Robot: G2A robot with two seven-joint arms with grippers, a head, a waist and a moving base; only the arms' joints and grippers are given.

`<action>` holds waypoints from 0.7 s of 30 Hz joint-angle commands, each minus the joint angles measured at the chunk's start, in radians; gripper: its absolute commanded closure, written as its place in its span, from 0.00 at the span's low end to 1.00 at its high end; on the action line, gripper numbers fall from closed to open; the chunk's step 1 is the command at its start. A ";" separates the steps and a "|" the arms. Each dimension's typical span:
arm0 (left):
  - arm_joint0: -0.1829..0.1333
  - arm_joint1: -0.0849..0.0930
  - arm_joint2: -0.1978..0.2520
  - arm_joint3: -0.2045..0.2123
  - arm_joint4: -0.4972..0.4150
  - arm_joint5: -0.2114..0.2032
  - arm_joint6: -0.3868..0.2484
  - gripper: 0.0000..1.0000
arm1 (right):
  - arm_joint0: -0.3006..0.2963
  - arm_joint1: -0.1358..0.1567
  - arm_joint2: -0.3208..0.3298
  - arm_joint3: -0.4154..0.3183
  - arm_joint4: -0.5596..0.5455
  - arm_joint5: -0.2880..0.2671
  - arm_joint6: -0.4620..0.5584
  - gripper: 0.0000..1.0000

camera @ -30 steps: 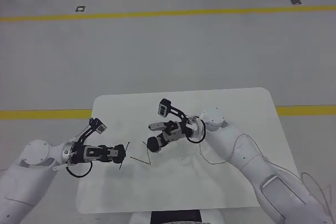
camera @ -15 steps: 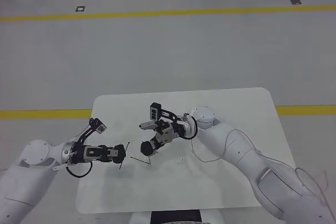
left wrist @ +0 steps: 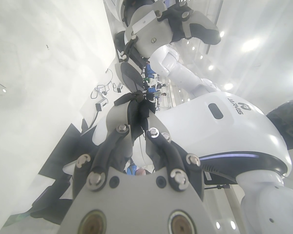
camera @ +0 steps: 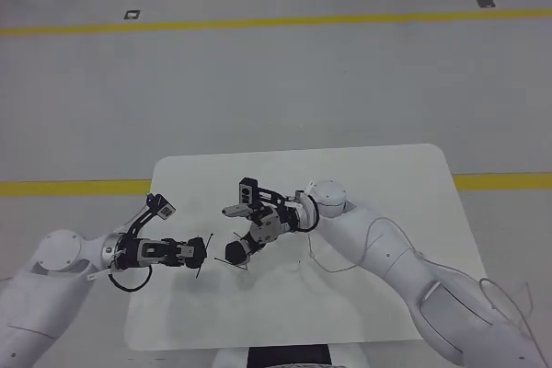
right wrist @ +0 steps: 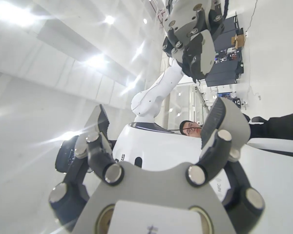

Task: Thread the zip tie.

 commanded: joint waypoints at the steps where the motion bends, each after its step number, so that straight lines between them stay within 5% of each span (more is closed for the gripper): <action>1: 0.000 0.000 0.000 0.000 0.000 0.000 0.000 1.00 | 0.004 -0.012 -0.013 0.021 0.012 0.005 0.000 0.00; 11: 0.000 0.000 0.000 0.000 0.000 0.000 0.000 1.00 | 0.010 -0.026 -0.026 0.046 0.027 0.005 0.000 0.00; 21: 0.000 0.000 0.000 0.000 0.000 0.000 0.000 1.00 | -0.029 -0.014 0.022 -0.002 -0.022 0.056 -0.152 0.00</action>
